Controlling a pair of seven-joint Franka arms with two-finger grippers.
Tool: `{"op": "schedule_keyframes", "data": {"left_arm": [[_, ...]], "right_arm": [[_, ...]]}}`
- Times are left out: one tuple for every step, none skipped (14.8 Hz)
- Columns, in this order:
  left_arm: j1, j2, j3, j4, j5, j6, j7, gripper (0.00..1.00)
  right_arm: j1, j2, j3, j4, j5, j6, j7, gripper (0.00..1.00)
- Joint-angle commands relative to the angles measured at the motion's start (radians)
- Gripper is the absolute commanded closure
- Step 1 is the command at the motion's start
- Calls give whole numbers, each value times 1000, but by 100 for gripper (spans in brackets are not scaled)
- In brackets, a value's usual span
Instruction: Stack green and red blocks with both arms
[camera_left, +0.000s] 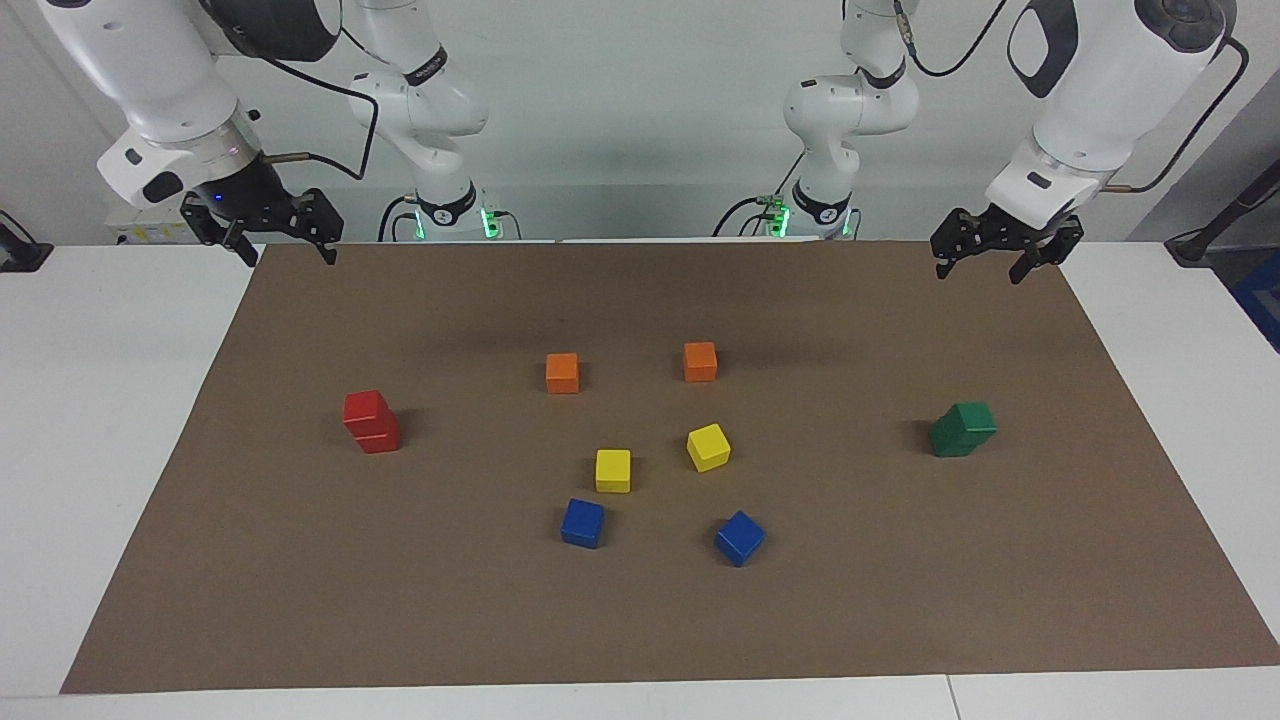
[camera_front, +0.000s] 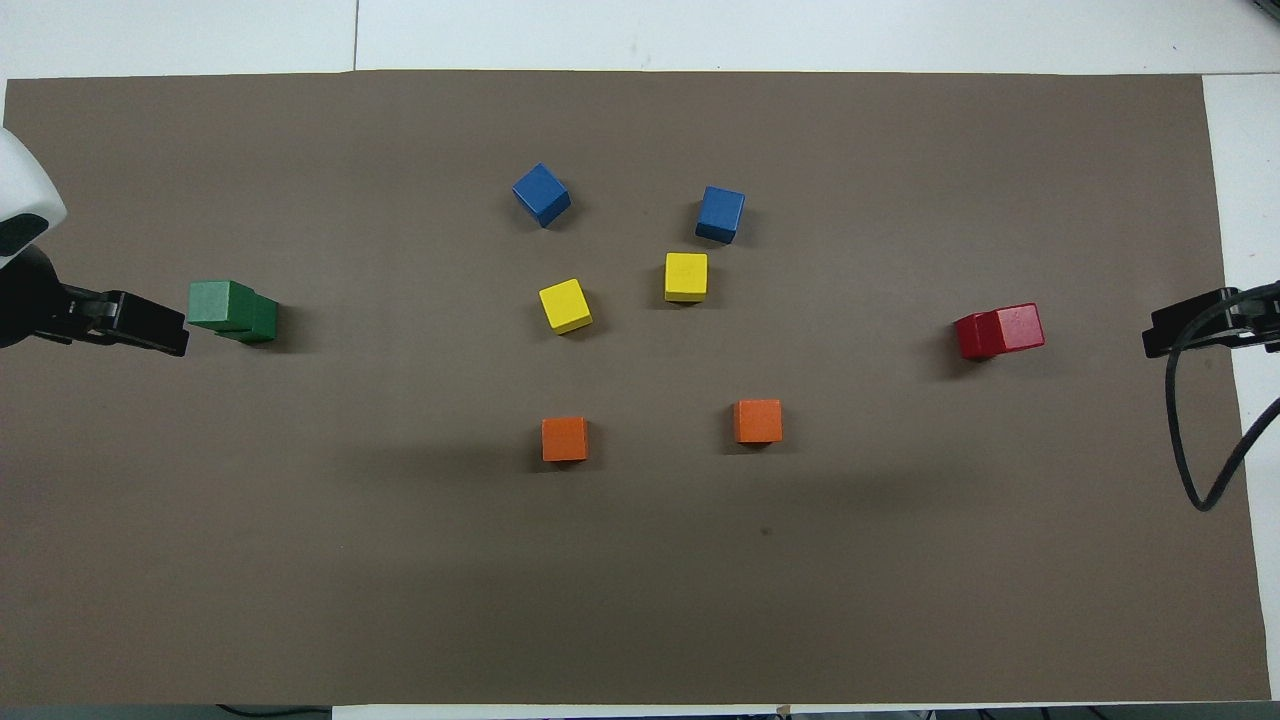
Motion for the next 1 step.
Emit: {"op": "schedule_keyframes", "data": {"left_arm": [[-14,-7,12,5,-12,-15,7,0]], "right_arm": [[-15,6,7,14,-9,-5,8,0]]}}
